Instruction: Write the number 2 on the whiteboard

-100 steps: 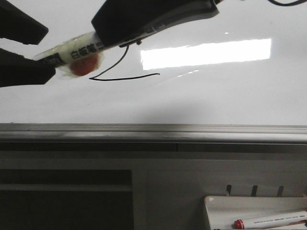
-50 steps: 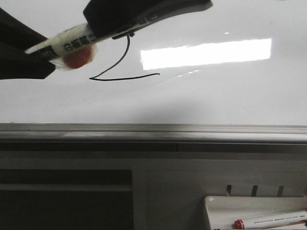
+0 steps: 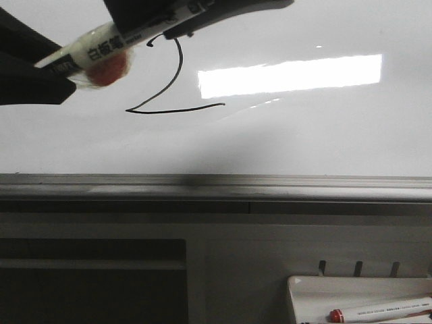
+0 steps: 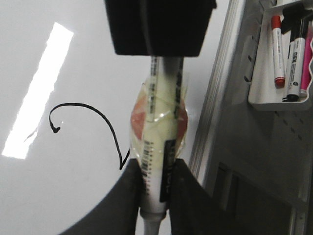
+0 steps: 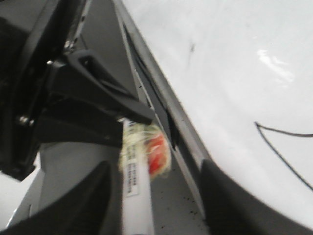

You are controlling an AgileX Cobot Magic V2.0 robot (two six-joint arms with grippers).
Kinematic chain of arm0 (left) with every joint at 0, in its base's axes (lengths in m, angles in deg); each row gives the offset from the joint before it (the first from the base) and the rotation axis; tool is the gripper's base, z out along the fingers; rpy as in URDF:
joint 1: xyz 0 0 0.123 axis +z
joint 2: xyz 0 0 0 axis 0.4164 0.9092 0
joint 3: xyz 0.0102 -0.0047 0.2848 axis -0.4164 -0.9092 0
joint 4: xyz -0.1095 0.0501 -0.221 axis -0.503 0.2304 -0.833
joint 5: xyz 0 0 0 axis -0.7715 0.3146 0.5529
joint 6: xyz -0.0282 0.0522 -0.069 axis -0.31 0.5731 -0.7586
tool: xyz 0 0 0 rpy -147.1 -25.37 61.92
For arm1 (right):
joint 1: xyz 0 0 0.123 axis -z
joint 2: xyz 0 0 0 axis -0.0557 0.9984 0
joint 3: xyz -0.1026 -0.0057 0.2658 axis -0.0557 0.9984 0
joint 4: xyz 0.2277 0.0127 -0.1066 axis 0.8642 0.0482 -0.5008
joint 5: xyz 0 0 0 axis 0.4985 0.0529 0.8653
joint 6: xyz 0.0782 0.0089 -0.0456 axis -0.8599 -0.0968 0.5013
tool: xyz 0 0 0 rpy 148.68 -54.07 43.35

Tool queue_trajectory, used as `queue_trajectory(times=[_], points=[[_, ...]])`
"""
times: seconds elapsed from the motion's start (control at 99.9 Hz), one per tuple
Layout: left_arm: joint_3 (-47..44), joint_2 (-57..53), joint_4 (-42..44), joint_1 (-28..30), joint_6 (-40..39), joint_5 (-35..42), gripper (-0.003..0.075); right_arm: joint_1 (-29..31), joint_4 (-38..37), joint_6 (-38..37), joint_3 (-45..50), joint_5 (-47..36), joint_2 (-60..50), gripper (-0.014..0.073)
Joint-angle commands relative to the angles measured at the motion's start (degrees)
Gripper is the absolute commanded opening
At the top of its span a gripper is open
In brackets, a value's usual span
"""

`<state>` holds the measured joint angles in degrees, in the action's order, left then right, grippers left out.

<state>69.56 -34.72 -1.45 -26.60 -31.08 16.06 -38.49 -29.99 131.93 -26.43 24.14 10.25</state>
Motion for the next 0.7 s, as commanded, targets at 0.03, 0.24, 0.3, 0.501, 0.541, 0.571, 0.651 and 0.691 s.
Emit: queue_trajectory(times=[0.03,0.24,0.3,0.501,0.541,0.571,0.651,0.691], points=[[2.0,-0.3,-0.3,0.0,-10.2,-2.1,-0.0020,0.0,2.3,0.1,-1.7,-7.7,-1.9,0.0624],[2.0,-0.3,-0.3,0.3,-41.1,-15.6,-0.0020,0.0,2.3,0.1,-1.7,-15.8,-7.2,0.0542],[2.0,-0.2,-0.3,0.9,-49.2,-14.9,-0.0020,0.0,2.3,0.1,-1.7,-16.7,-8.8,0.0517],[2.0,3.6,-0.3,3.9,-63.5,-13.6,-0.0020,0.0,2.3,0.1,-1.7,-15.4,-11.5,0.0503],[2.1,4.8,-0.3,4.7,-67.1,-13.8,-0.0020,0.0,2.3,0.1,-1.7,-14.9,-11.5,0.0503],[2.2,5.6,-0.3,5.7,-69.2,-13.4,-0.0020,0.0,2.3,0.1,-1.7,-14.5,-11.5,0.0503],[3.2,7.6,-0.1,8.1,-71.5,-9.7,-0.0020,0.0,2.3,0.1,-1.6,-13.6,-11.5,0.0503],[3.8,8.2,-0.1,9.2,-71.5,-8.0,-0.0020,0.0,2.3,0.1,-1.6,-13.2,-11.5,0.0503]])
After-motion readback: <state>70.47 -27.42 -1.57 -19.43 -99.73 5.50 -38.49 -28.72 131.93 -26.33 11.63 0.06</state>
